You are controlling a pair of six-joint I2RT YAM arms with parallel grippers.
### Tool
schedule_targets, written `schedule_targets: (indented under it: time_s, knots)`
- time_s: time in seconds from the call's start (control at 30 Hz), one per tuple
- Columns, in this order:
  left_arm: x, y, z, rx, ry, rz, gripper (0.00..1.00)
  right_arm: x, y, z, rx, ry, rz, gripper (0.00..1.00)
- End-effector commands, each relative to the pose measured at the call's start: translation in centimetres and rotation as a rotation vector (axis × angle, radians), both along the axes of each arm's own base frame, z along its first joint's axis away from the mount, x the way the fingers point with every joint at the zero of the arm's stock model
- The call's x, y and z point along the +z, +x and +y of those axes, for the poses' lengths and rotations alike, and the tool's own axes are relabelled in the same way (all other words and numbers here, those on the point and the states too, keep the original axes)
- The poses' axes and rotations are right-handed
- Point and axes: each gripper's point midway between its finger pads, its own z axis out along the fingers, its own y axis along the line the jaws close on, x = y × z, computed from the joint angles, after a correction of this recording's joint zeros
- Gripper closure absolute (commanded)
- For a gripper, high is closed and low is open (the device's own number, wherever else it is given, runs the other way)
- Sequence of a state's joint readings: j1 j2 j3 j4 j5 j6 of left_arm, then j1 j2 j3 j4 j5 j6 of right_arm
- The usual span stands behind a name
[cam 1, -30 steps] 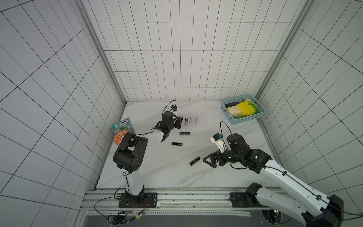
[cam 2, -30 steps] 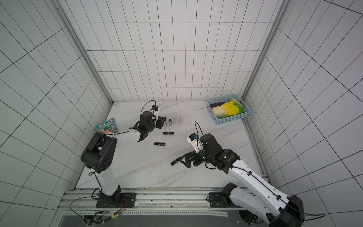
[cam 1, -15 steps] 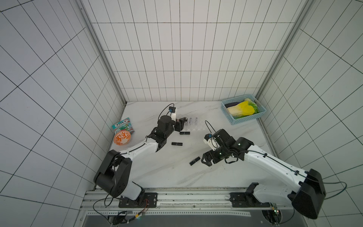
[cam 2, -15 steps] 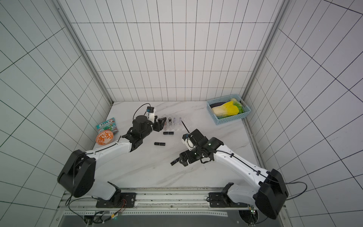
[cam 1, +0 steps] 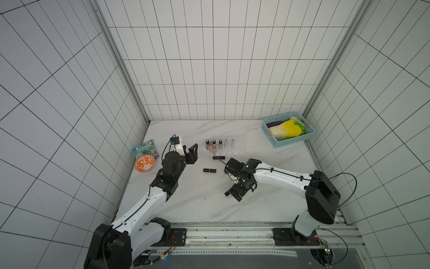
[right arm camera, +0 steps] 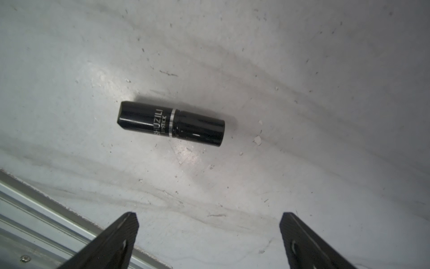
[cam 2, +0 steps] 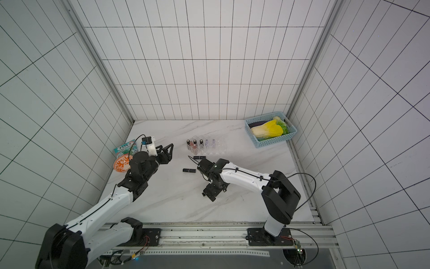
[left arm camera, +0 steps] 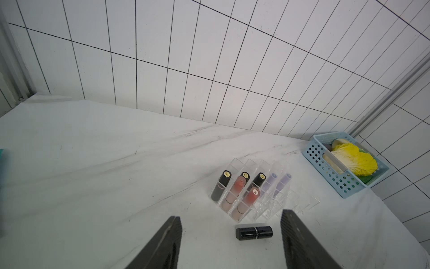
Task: Arrange the lipsticks in the organizer
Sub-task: Pick up the lipstick at the center of the board.
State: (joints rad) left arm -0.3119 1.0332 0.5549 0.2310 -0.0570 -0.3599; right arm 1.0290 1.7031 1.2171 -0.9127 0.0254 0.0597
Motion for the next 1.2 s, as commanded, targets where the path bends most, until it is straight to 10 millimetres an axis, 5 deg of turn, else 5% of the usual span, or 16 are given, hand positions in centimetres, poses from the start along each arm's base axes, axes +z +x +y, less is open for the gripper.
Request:
schedule_targets:
  time_s: [0.0, 0.6, 0.93, 1.17]
  knots:
    - [-0.4, -0.2, 0.4, -0.007, -0.025, 0.012, 0.34, -0.3, 0.9, 1.3, 0.096, -0.029, -0.01, 0.01]
    - [0.0, -0.4, 2.3, 0.012, -0.048, 0.0, 0.34, -3.9, 1.3, 4.1, 0.22, -0.073, 0.097, 0.02]
    - [0.2, -0.5, 2.3, 0.011, -0.046, -0.003, 0.34, -5.2, 1.5, 3.6, 0.174, -0.079, 0.131, 0.46]
    - [0.3, -0.6, 2.1, 0.002, -0.056, -0.003, 0.34, -5.7, 1.7, 1.7, 0.102, -0.083, 0.125, 0.57]
